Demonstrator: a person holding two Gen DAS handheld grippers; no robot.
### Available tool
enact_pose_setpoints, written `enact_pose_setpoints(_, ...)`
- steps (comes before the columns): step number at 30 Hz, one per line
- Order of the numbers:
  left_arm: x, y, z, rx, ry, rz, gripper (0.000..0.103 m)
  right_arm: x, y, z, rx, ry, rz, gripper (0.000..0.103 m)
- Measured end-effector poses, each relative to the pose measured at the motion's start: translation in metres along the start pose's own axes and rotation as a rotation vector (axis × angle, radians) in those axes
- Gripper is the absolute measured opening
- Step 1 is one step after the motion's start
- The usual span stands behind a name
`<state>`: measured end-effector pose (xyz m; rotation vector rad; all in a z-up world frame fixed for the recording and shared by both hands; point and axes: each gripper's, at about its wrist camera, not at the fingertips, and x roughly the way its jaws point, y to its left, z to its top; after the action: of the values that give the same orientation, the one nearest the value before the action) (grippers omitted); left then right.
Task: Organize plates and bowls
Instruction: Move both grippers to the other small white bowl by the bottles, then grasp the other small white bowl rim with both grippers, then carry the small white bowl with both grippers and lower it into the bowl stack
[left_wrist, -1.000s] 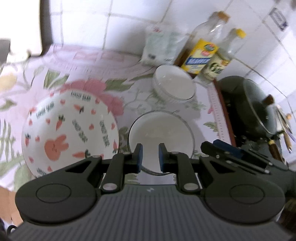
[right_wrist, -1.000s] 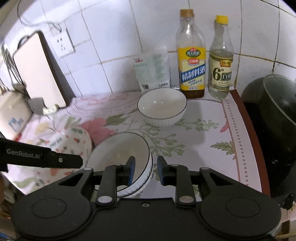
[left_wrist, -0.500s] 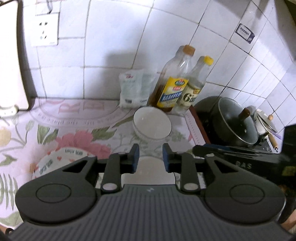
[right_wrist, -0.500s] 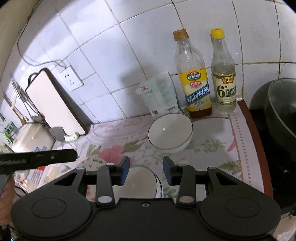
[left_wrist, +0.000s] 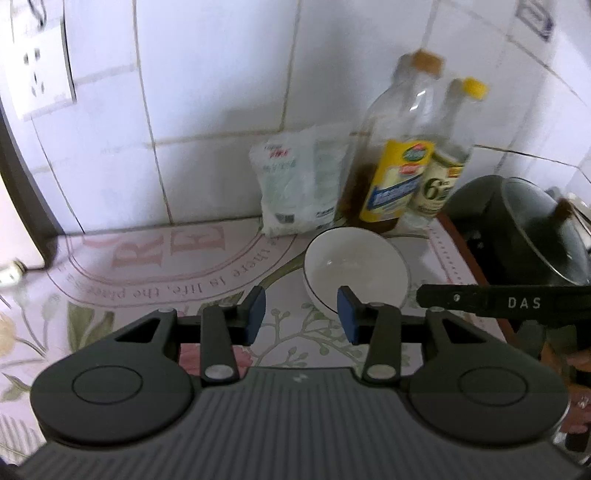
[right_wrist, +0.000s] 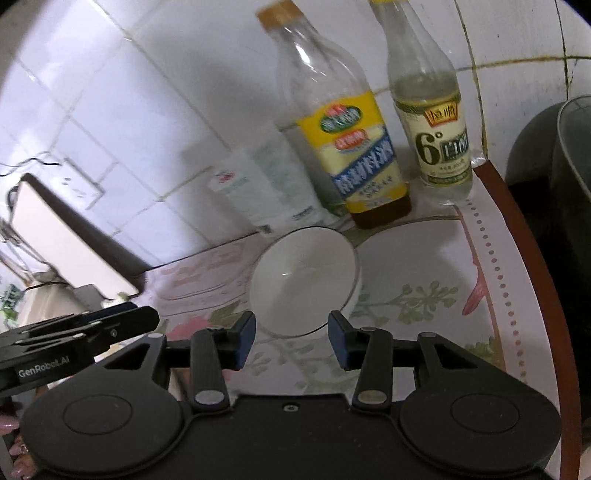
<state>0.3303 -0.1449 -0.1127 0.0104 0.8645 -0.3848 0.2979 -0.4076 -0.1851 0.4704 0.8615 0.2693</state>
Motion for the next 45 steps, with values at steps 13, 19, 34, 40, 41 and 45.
enact_pose_setpoints(13, 0.084, 0.001, 0.007, -0.111, 0.114, -0.019, 0.052, 0.066, -0.034, 0.012, 0.046, 0.048, -0.071, 0.049)
enact_pose_setpoints(19, 0.109, 0.001, 0.006, -0.128, 0.207, 0.020, 0.033, 0.079, -0.040, 0.007, 0.075, 0.041, -0.057, 0.048)
enact_pose_setpoints(34, 0.080, -0.029, 0.008, -0.060, 0.192, 0.013, 0.012, 0.058, -0.032, -0.004, 0.119, 0.032, -0.013, 0.026)
enact_pose_setpoints(40, 0.030, -0.041, 0.012, -0.041, 0.134, -0.002, 0.012, 0.015, -0.009, -0.004, 0.096, -0.003, -0.017, 0.026)
enact_pose_setpoints(41, 0.019, -0.043, 0.012, -0.040, 0.122, -0.006, 0.012, 0.008, -0.004, -0.005, 0.092, -0.008, -0.017, 0.026)
enact_pose_setpoints(45, -0.021, -0.041, 0.007, -0.040, 0.090, -0.026, 0.012, -0.026, 0.016, -0.011, 0.080, -0.024, -0.009, 0.027)
